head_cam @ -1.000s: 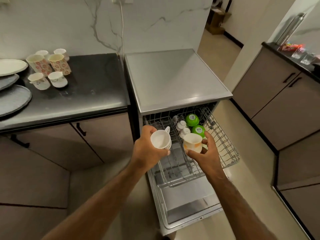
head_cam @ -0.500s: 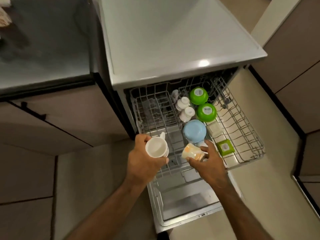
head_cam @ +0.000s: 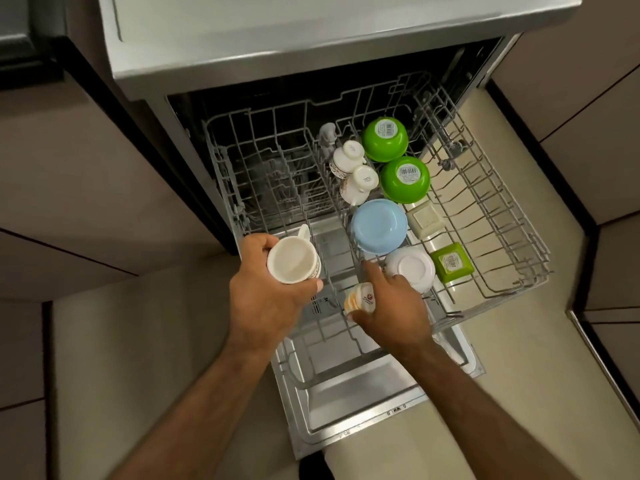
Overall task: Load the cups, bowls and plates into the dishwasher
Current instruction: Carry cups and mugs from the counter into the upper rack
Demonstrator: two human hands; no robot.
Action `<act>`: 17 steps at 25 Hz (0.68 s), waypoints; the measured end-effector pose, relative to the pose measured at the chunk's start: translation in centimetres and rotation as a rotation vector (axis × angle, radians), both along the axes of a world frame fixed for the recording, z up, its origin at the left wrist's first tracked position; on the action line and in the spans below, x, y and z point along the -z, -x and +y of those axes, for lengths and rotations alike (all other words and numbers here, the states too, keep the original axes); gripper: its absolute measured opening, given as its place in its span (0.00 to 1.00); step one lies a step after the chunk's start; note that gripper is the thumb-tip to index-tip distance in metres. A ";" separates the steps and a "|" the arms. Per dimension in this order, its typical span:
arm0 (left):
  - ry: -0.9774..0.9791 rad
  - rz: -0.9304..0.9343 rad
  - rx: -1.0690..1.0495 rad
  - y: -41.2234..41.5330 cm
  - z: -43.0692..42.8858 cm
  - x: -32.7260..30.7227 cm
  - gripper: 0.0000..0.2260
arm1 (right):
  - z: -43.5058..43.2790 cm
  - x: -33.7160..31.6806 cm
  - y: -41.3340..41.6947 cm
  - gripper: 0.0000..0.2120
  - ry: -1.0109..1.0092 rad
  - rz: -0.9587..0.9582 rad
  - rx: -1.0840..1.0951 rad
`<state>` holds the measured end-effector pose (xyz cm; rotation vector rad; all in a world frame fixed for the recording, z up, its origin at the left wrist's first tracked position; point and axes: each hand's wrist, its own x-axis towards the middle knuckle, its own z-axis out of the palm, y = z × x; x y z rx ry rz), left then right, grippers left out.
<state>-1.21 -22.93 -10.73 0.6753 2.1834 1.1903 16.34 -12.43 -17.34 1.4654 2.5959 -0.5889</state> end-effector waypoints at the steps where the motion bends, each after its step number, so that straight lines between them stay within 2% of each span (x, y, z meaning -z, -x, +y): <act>1: -0.001 -0.005 -0.003 -0.1 0.2 0.2 0.36 | 0.0 0.3 0.1 0.41 0.030 0.011 0.008; 5: 0.004 -0.040 -0.008 -0.2 0.9 0.7 0.35 | 0.5 1.0 0.2 0.43 0.125 0.063 0.016; 12: 0.003 -0.167 -0.061 -0.6 2.5 1.6 0.34 | 1.0 1.1 -0.5 0.47 0.119 0.037 -0.059; 15: -0.034 -0.433 -0.173 -0.5 3.3 2.0 0.33 | 1.2 0.6 -0.6 0.38 0.045 0.239 -0.007; 16: -0.043 -0.522 -0.210 -0.6 3.6 2.3 0.32 | 1.2 0.3 -0.5 0.36 0.091 0.362 0.051; 17: -0.058 -0.618 -0.249 -0.7 3.8 2.5 0.31 | 1.3 0.0 -0.3 0.35 0.224 0.507 0.140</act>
